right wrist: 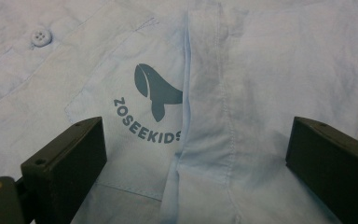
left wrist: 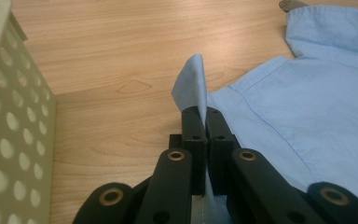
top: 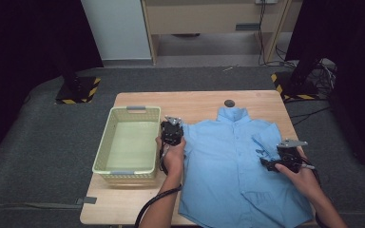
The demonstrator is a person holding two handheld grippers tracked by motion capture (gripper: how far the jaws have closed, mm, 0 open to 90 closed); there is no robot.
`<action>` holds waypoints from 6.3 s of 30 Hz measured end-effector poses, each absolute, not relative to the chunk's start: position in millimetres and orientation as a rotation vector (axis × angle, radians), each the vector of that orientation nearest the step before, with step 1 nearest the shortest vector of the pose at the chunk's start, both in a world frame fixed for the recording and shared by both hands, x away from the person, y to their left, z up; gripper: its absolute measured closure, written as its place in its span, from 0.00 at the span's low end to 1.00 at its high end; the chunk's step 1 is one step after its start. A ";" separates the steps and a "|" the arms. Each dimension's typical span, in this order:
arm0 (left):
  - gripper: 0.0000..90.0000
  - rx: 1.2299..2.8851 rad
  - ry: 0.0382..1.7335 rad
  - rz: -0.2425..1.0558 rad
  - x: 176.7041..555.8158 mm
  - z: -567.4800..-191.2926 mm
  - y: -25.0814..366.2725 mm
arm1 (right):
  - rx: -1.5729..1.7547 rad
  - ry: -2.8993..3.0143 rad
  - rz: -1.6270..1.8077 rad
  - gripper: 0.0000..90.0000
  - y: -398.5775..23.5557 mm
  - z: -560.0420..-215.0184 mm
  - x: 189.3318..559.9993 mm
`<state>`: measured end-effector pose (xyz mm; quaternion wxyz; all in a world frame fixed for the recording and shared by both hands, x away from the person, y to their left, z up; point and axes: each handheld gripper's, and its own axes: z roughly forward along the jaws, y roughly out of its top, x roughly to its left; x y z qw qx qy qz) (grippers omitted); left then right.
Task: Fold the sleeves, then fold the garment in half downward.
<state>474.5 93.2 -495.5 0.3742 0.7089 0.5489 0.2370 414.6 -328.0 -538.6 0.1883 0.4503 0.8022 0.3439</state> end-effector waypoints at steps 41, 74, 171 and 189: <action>0.98 1.990 1.232 0.493 467.4 -497.6 52.9 | 1.259 2.272 0.970 0.04 -297.3 -538.5 412.4; 0.54 1.963 1.117 0.464 421.9 -488.5 54.0 | 1.263 2.273 0.968 0.03 -296.0 -538.4 409.4; 0.54 2.032 1.318 0.529 516.1 -525.9 73.6 | 1.421 2.218 0.910 0.80 -331.1 -524.9 525.5; 0.83 2.053 1.247 0.498 514.2 -528.4 69.2 | 1.441 2.229 0.907 0.73 -329.6 -523.5 526.5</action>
